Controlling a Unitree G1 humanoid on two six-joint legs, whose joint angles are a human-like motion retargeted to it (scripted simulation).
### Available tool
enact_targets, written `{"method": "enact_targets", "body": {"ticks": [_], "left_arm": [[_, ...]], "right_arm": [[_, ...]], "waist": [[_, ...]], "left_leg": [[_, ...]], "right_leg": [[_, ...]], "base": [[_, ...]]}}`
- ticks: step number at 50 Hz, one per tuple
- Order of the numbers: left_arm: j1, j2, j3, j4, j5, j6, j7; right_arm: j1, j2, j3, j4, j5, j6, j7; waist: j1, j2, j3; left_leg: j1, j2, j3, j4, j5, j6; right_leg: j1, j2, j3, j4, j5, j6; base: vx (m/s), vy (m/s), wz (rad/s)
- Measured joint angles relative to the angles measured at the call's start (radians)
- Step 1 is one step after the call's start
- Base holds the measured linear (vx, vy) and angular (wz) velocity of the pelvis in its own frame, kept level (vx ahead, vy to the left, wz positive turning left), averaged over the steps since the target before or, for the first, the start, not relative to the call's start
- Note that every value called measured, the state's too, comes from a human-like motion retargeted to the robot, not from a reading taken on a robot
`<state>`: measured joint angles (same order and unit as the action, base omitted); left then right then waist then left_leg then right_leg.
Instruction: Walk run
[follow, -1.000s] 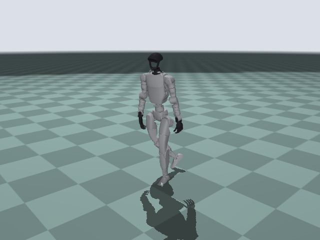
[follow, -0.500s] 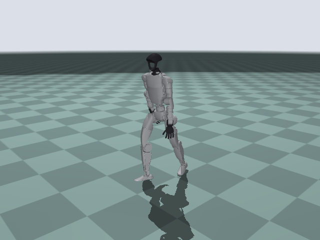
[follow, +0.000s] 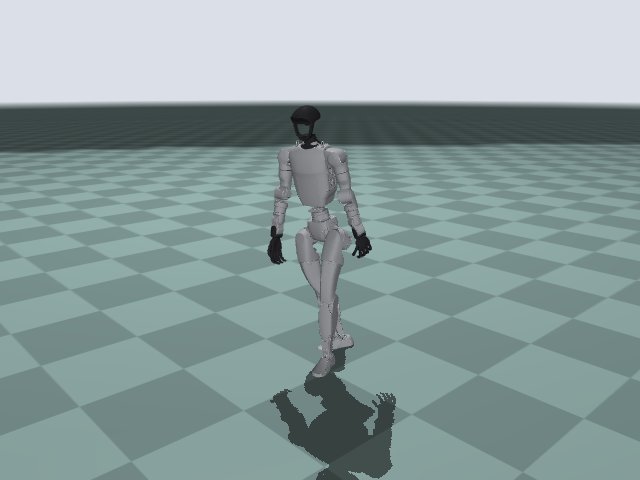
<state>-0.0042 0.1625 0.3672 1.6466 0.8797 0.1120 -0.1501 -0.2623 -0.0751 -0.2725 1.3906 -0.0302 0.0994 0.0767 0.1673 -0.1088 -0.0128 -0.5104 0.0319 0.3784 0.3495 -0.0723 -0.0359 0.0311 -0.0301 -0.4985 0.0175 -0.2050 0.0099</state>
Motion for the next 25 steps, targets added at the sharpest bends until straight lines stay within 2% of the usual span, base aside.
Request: {"method": "enact_targets", "body": {"ticks": [3, 8, 11, 14, 15, 17, 20, 23, 25], "left_arm": [[-0.005, -0.009, -0.004, 0.000, 0.024, 0.008, -0.029], [-0.018, 0.002, -0.020, -0.006, 0.038, 0.023, -0.048], [-0.021, 0.006, -0.020, -0.005, 0.031, 0.026, -0.031], [-0.023, 0.012, -0.007, -0.003, -0.003, 0.032, -0.009], [-0.025, 0.013, -0.008, -0.005, -0.020, 0.034, 0.001], [-0.030, 0.018, -0.020, -0.016, -0.052, 0.027, 0.010], [-0.052, 0.024, -0.008, -0.041, -0.089, 0.005, -0.006], [-0.097, 0.055, 0.023, -0.062, -0.145, -0.005, -0.015], [-0.132, 0.078, 0.023, -0.072, -0.183, -0.019, -0.001]], "right_arm": [[-0.027, -0.002, 0.007, -0.020, 0.023, -0.004, 0.029], [-0.024, -0.007, 0.032, -0.019, -0.015, -0.016, 0.032], [0.015, -0.016, 0.039, 0.007, -0.059, -0.014, 0.048], [0.069, -0.008, 0.042, 0.042, -0.118, -0.001, 0.069], [0.090, -0.003, 0.044, 0.054, -0.132, 0.001, 0.070], [0.133, -0.005, 0.052, 0.080, -0.140, 0.008, 0.072], [0.176, -0.013, 0.062, 0.107, -0.173, 0.028, 0.058], [0.195, -0.015, 0.078, 0.123, -0.213, 0.025, 0.032], [0.215, -0.013, 0.074, 0.133, -0.220, 0.023, 0.036]], "waist": [[0.031, -0.011, 0.004], [0.048, -0.017, -0.009], [0.061, -0.014, -0.030], [0.063, -0.012, -0.043], [0.059, -0.006, -0.046], [0.048, 0.033, -0.055], [0.030, 0.108, -0.049], [0.005, 0.138, -0.030], [-0.018, 0.123, -0.022]], "left_leg": [[-0.058, -0.015, -0.033, -0.089, 0.036, -0.002], [-0.084, -0.003, -0.030, -0.039, 0.034, 0.043], [-0.058, 0.005, -0.016, 0.011, 0.021, 0.095], [-0.023, 0.003, -0.044, 0.041, -0.042, 0.107], [-0.001, 0.000, -0.075, 0.038, -0.061, 0.100], [0.070, 0.024, -0.082, -0.001, -0.089, 0.106], [0.168, 0.094, -0.073, -0.044, -0.122, 0.102], [0.238, 0.118, -0.039, -0.075, -0.156, 0.098], [0.285, 0.086, -0.017, -0.125, -0.158, 0.100]], "right_leg": [[0.036, -0.005, 0.018, -0.003, -0.027, 0.010], [0.089, -0.011, 0.029, 0.017, -0.036, 0.065], [0.126, -0.020, 0.052, 0.040, 0.013, 0.112], [0.144, -0.039, 0.098, 0.104, 0.137, 0.139], [0.143, -0.041, 0.104, 0.137, 0.194, 0.133], [0.123, -0.030, 0.093, 0.246, 0.325, 0.076], [0.049, -0.033, 0.033, 0.497, 0.478, -0.051], [-0.089, -0.112, -0.036, 0.755, 0.364, -0.104], [-0.199, -0.144, -0.036, 0.838, 0.298, -0.091]], "base": [[0.55, 0.02, -0.39], [0.55, 0.07, -0.18], [0.89, 0.22, -0.25], [0.81, 0.14, -0.46], [0.90, 0.16, -0.24], [0.78, 0.14, -0.15], [0.67, 0.16, -0.49], [0.53, 0.13, -0.75], [0.51, 0.08, -0.09]]}}
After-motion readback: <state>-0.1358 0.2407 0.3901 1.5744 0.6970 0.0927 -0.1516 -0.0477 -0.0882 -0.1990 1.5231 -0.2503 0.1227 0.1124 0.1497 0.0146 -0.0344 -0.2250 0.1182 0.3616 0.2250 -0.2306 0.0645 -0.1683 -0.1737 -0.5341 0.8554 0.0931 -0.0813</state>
